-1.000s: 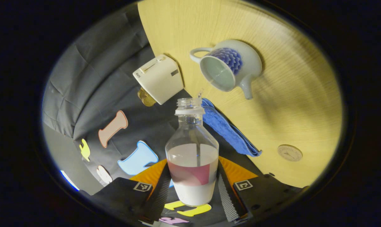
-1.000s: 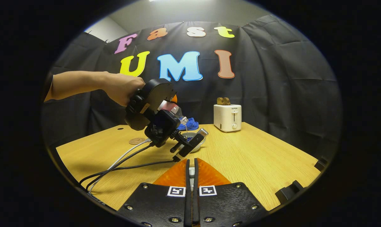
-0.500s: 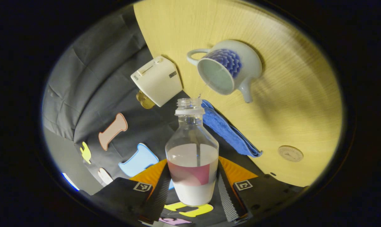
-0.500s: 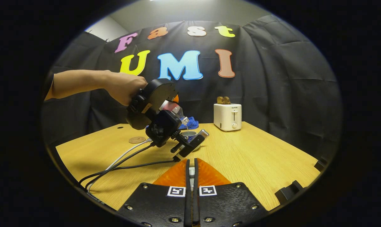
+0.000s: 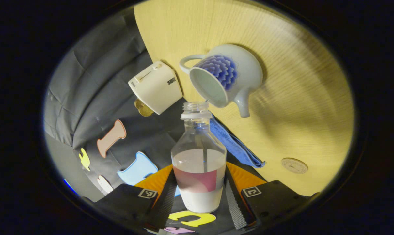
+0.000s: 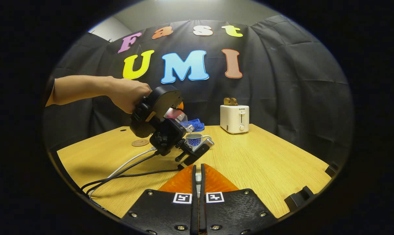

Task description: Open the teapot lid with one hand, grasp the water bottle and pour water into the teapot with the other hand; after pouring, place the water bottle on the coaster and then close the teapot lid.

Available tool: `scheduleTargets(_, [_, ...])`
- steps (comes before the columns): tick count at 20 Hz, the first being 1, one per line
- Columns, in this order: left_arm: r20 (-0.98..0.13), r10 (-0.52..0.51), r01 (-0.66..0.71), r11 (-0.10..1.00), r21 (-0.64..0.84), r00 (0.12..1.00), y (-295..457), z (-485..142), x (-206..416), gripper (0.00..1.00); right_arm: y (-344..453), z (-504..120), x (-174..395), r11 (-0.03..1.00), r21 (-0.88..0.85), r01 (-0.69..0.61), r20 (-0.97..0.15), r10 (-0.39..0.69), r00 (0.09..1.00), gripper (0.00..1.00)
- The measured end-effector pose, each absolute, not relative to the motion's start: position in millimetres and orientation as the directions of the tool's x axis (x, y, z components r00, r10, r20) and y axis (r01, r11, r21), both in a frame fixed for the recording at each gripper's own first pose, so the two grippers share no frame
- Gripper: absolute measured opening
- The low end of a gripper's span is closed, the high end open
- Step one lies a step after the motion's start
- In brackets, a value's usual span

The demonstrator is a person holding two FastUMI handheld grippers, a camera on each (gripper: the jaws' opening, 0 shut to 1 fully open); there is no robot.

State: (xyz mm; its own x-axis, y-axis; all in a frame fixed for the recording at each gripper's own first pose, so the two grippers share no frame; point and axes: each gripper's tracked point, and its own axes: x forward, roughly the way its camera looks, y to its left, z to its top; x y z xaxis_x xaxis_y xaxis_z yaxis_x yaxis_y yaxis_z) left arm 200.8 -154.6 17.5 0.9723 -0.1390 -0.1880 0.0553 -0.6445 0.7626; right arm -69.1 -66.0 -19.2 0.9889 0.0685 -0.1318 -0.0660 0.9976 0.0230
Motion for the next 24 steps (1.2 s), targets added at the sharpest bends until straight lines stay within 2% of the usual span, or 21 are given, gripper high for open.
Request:
scheduleTargets(6, [-0.208,-0.150,0.093,-0.551,0.829,0.967,-144,10,203,0.86,-64,-18,-71,0.997,0.025,-0.068,-0.132,0.071,0.989,0.01])
scheduleTargets(11, [-0.204,-0.228,0.111,-0.365,0.925,0.952,-146,6,198,0.86,-63,-15,-71,0.998,0.028,-0.065,-0.123,0.068,0.990,0.01])
scheduleTargets(14, [-0.218,-0.255,0.186,-0.145,0.972,0.942,-131,0,195,0.87,-66,-4,-71,0.998,0.018,-0.056,-0.095,0.057,0.994,0.01])
scheduleTargets(18, [-0.161,-0.254,0.208,0.172,0.963,0.954,-98,8,187,0.86,-63,8,-58,0.998,0.001,-0.060,-0.061,0.060,0.996,0.01])
scheduleTargets(21, [-0.115,-0.243,0.208,0.402,0.892,0.963,-73,17,178,0.87,-57,14,-44,0.997,-0.010,-0.077,-0.046,0.076,0.996,0.01])
scheduleTargets(24, [-0.051,-0.238,0.202,0.670,0.714,0.970,-40,29,163,0.87,-47,22,-27,0.995,0.004,-0.099,-0.025,0.099,0.995,0.01])
